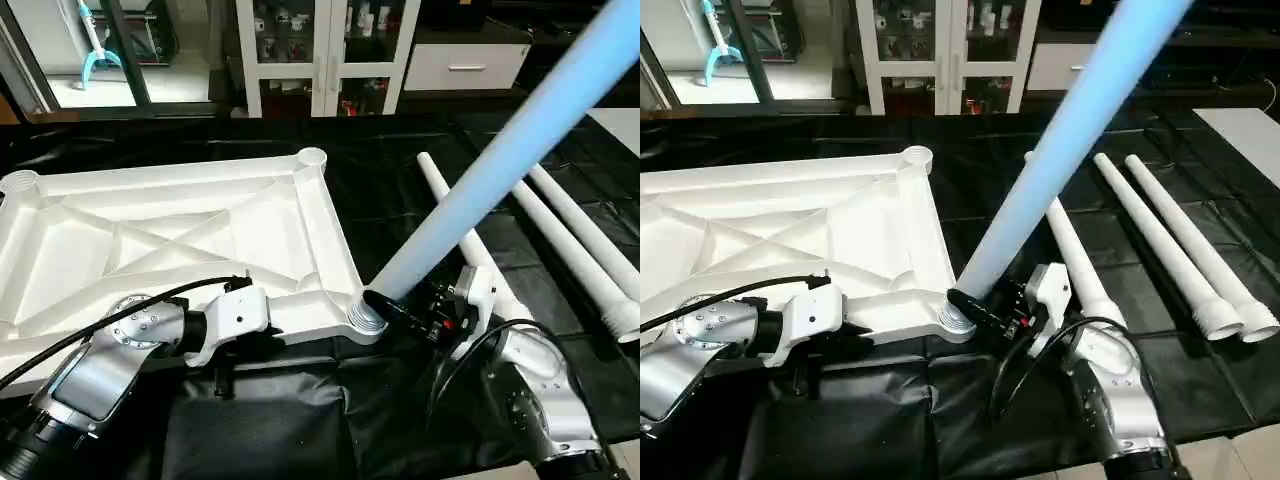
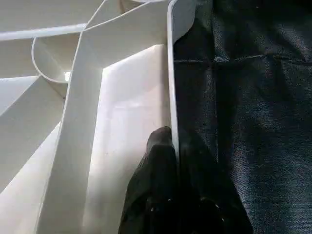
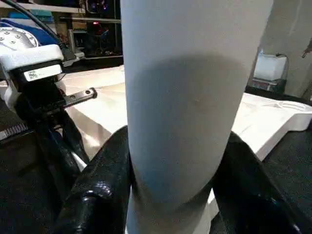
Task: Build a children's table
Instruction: Insert table leg to table base
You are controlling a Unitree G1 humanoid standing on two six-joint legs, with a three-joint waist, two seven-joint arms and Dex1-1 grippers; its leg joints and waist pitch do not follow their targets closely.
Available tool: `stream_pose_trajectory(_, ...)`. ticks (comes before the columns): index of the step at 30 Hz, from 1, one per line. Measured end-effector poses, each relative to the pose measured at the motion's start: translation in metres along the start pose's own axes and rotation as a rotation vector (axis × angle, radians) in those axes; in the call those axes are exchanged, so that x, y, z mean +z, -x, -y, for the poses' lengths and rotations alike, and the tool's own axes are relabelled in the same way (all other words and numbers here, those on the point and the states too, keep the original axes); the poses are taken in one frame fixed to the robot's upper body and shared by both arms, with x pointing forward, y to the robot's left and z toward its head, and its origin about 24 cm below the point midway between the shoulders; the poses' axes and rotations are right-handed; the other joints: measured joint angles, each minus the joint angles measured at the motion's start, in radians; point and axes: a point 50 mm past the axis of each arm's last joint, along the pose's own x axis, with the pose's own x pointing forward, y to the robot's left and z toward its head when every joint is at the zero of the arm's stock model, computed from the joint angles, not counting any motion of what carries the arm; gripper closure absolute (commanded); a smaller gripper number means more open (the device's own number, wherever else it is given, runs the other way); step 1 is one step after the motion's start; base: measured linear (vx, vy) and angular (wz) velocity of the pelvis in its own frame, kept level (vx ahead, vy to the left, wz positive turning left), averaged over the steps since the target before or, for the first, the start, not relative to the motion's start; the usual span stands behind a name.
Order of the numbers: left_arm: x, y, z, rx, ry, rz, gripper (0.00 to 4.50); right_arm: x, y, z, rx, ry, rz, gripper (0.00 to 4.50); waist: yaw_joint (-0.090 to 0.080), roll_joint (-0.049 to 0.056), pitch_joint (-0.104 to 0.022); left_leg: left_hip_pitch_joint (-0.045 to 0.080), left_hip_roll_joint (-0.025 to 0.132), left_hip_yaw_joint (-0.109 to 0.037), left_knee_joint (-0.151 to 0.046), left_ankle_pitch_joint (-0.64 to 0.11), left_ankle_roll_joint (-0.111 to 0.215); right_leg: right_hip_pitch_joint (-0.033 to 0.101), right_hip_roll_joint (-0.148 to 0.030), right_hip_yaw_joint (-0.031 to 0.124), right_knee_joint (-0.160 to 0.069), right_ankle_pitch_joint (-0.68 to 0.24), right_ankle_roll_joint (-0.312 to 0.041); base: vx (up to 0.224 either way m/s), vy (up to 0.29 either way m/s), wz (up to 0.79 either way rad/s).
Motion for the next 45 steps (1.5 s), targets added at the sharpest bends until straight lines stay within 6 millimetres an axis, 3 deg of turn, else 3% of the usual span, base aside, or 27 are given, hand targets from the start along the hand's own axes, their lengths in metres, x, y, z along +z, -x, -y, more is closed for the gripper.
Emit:
stream_pose_trajectory(20, -0.001, 0.000, 0.000, 0.002, 0.003, -0.008, 4.47, 0.004, -0.003, 0.012, 0.098, -0.056, -0.116, 2.63, -0.003, -0.004, -0.003, 0.000, 0.000, 0.000, -0.002, 0.000, 0.000, 0.000, 0.000, 0.000, -0.006, -0.002, 0.003, 0.000, 0.000, 0.00)
stream_pose_trajectory(40, -0.004, 0.000, 0.001, 0.002, 0.009, -0.034, 4.47, 0.005, -0.012, 0.019, 0.183, -0.021, -0.221, 2.63, -0.006, -0.013, -0.017, 0.003, 0.000, 0.000, -0.007, 0.000, 0.000, 0.001, 0.000, -0.001, -0.017, -0.002, 0.003, 0.000, 0.000, 0.00)
stream_pose_trajectory(45, -0.006, 0.000, 0.002, 0.005, 0.018, -0.040, 4.47, 0.004, -0.017, 0.022, 0.194, -0.055, -0.237, 2.63, -0.009, -0.015, -0.018, 0.011, 0.000, 0.000, -0.007, 0.000, 0.000, 0.007, 0.000, -0.001, -0.017, -0.003, 0.004, 0.000, 0.000, 0.00)
